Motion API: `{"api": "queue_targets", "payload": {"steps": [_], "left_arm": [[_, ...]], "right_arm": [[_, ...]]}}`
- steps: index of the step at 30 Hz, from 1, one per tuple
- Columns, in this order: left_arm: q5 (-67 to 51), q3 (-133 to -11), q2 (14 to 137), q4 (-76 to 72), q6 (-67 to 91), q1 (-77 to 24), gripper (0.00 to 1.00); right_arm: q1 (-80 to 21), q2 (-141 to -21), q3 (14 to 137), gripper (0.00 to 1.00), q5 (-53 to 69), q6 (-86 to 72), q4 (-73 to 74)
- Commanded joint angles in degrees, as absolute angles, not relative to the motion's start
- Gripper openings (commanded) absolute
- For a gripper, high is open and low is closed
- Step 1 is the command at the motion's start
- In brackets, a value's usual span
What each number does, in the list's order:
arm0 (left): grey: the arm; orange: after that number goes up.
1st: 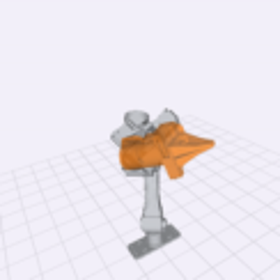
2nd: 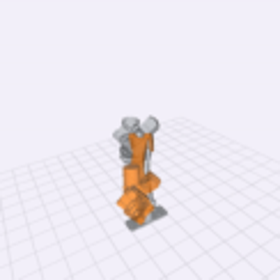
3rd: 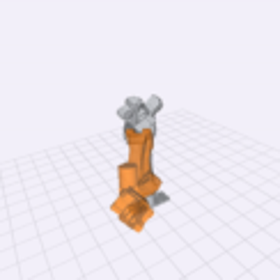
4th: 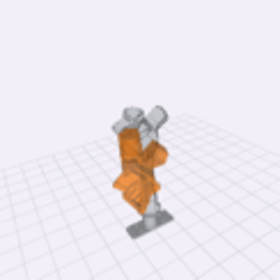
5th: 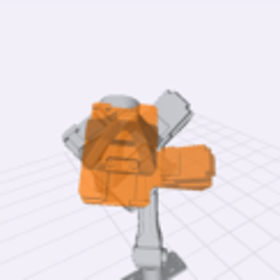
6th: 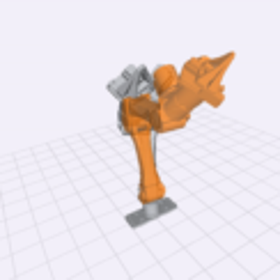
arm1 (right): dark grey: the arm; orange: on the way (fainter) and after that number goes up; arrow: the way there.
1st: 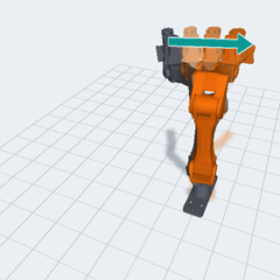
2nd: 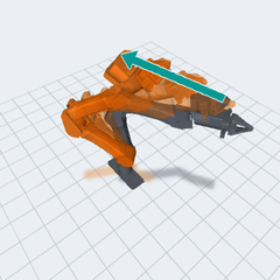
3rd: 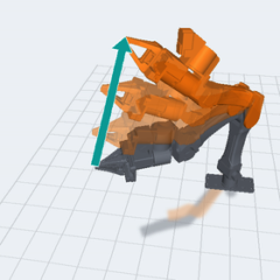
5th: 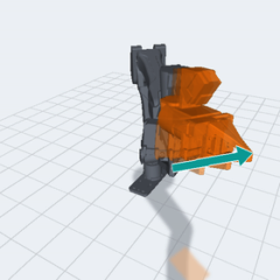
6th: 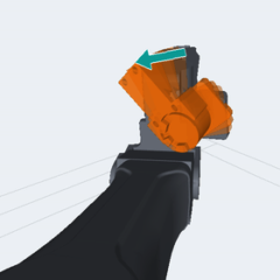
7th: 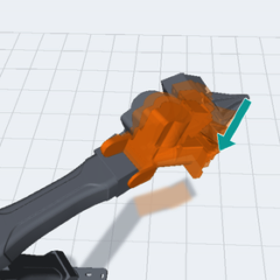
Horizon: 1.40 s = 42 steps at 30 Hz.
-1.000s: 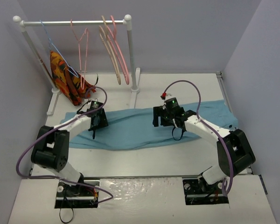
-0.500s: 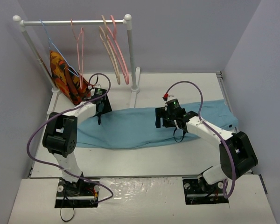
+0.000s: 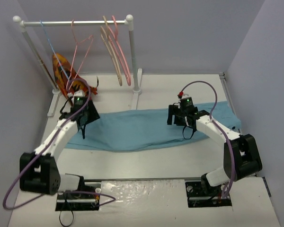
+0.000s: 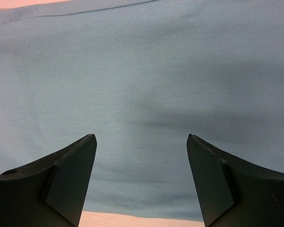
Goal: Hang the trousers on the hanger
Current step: Fold the trousers
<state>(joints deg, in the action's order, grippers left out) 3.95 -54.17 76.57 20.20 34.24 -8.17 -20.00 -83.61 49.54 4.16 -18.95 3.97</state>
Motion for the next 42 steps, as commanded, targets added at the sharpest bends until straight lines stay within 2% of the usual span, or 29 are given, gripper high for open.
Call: {"api": "queue_targets", "payload": {"steps": [1, 5, 11, 19, 23, 27, 31, 35, 42], "left_arm": [[2.65, -47.02, 67.59, 27.65, 35.95, 1.62, 0.55], [0.0, -43.53, 67.06, 26.83, 35.51, 9.04, 0.55], [-1.42, -45.56, 76.81, 21.22, 38.38, 9.32, 0.55], [-0.53, -47.63, 89.03, 16.13, 40.89, 8.93, 0.55], [-0.53, -49.75, 91.31, 15.74, 41.48, 7.56, 0.55], [-1.24, -51.95, 89.51, 19.04, 41.12, 6.92, 0.55], [1.5, -52.13, 82.23, 23.98, 39.44, 8.43, 0.55], [3.2, -50.73, 77.51, 25.97, 38.46, 14.16, 0.56], [1.53, -50.63, 81.45, 23.89, 36.2, 21.36, 0.6]], "right_arm": [[-18.06, -83.93, 51.48, 0.74, 5.08, -19.48, 3.34], [-16.13, -87.2, 52.07, 0.74, 5.12, -21.11, 3.16], [-14.82, -92.58, 53.35, 0.74, 2.11, -24.05, 2.9], [-4.32, -97.13, 51.39, 0.74, 4.87, -28.6, 1.31], [2.88, -99.05, 51.42, 0.74, 5.97, -29.7, 0.88], [5.43, -98.99, 53.77, 0.74, 5.22, -29.18, 0.88], [4.31, -96.08, 55.82, 0.74, 8.61, -27.4, 0.62], [-0.19, -90.53, 56.58, 0.74, 10.79, -23.76, 0.62], [-11.66, -86.8, 54.88, 0.75, 13.72, -21.4, -1.45]]}}
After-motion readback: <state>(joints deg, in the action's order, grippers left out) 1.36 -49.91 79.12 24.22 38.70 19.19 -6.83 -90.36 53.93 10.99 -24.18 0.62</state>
